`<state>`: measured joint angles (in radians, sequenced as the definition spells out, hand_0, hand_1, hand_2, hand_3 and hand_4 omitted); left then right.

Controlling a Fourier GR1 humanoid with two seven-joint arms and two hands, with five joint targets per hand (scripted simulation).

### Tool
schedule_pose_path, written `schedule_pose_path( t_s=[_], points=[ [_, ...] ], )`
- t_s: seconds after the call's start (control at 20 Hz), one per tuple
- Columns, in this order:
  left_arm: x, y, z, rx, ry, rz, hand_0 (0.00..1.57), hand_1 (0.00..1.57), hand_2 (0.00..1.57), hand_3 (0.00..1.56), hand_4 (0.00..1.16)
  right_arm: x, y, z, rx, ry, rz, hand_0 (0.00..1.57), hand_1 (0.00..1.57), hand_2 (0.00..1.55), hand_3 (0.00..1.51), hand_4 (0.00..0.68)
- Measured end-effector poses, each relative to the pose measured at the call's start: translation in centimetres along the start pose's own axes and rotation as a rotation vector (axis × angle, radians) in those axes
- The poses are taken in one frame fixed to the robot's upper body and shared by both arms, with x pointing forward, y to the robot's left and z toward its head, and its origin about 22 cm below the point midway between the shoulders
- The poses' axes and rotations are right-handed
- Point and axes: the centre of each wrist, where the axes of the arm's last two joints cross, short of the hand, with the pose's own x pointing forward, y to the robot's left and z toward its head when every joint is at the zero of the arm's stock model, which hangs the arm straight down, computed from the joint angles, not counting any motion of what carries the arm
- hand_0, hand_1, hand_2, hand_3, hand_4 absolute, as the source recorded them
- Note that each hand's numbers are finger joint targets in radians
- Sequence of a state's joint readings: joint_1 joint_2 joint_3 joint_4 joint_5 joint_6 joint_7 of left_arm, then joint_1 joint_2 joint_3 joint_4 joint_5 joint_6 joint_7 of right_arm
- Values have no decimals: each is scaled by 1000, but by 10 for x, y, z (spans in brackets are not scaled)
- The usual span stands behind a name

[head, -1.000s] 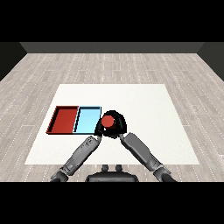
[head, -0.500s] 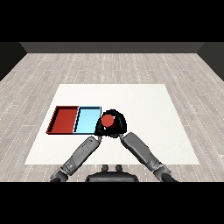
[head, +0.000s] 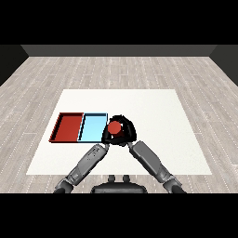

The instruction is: Pick the red can and put it in the red box

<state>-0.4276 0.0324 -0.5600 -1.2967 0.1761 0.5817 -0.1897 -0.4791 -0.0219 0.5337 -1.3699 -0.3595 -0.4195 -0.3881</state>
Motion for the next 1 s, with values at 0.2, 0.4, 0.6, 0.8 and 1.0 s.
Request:
schedule_pose_path(
  t_s=[0.2, 0.4, 0.6, 0.8, 1.0],
  points=[
    [2, 0, 0, -5, -12, 17, 1571, 1571, 1571, 1493, 1148, 5, 0, 1, 20, -3, -4, 0, 0, 0, 0, 0],
    [2, -3, -4, 2, -14, 8, 1571, 1571, 1571, 1483, 1151, 7, -2, -3, 21, -25, 11, 0, 0, 0, 0, 0],
    [-2, -7, 0, -13, -4, 4, 1571, 1571, 1571, 1489, 1148, 11, -8, -4, 14, -41, 45, 0, 0, 0, 0, 0],
    [-3, -2, 8, -11, 4, 0, 1571, 1571, 1571, 1485, 1144, 25, -22, -8, -12, -61, 73, 0, 0, 0, 0, 0],
    [-10, 9, 13, 3, 25, 14, 1571, 1571, 1571, 1491, 1118, 50, -32, -15, -49, -129, 76, 0, 0, 0, 0, 0]
  ],
)
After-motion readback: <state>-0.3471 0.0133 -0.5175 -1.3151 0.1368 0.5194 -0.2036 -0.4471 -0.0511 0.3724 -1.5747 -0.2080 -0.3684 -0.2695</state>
